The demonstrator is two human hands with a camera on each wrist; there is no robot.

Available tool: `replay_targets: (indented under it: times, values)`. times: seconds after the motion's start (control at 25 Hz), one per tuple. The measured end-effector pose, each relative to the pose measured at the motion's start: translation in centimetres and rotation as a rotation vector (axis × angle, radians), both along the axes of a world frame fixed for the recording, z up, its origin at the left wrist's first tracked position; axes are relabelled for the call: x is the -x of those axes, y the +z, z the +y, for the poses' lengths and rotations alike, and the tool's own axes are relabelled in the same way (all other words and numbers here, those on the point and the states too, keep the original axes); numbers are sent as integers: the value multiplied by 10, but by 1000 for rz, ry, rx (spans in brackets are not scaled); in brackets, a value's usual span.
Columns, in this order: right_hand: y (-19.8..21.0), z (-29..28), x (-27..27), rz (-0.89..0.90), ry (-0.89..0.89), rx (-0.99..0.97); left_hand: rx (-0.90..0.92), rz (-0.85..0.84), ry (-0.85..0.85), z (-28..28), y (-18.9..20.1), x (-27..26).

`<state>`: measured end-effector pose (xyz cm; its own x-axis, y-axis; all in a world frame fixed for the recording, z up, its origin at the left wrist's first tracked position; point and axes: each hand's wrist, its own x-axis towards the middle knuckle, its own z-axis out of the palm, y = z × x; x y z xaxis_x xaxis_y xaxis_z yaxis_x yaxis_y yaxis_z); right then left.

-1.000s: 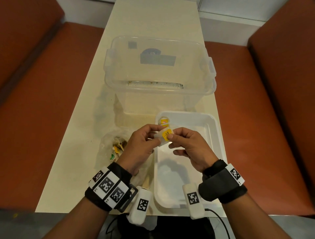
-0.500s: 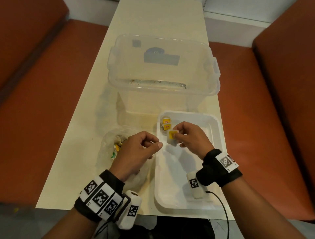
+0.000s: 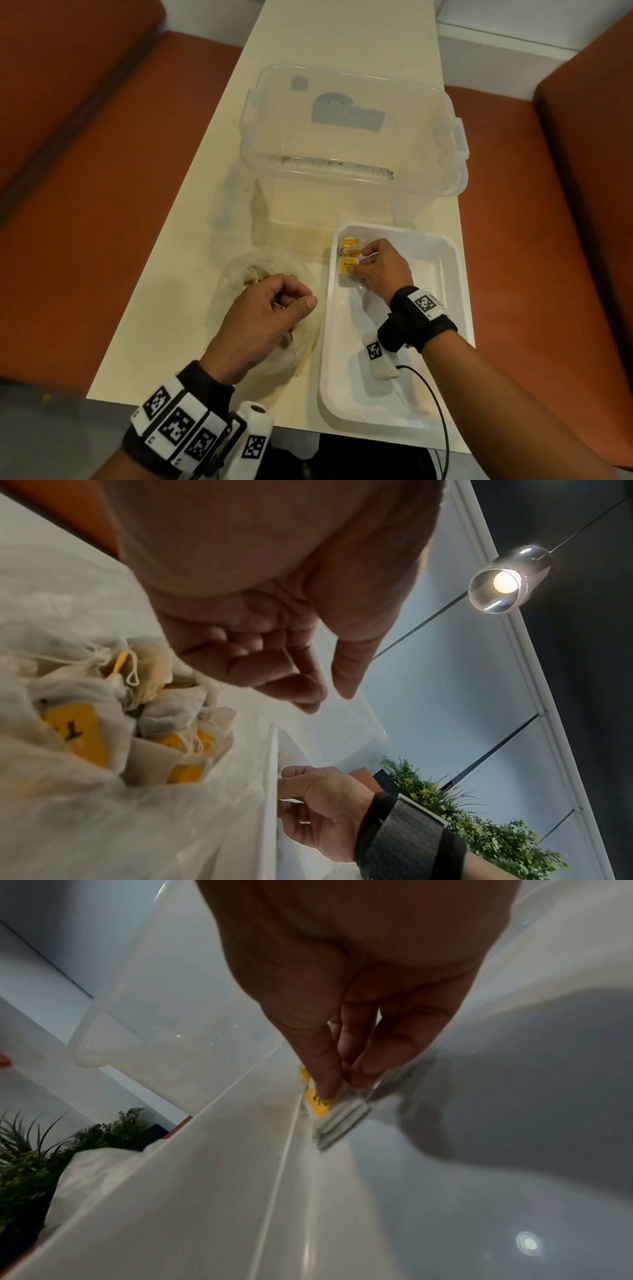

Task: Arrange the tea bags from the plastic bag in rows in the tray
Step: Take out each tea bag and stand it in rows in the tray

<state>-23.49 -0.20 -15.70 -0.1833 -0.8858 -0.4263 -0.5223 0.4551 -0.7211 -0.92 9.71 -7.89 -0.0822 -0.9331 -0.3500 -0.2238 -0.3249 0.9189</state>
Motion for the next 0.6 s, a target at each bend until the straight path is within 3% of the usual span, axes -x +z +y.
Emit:
replay_targets:
  times: [0.6]
  values:
    - [-2,9,-8,49,-15,41,1,-36,10,4,4,-11]
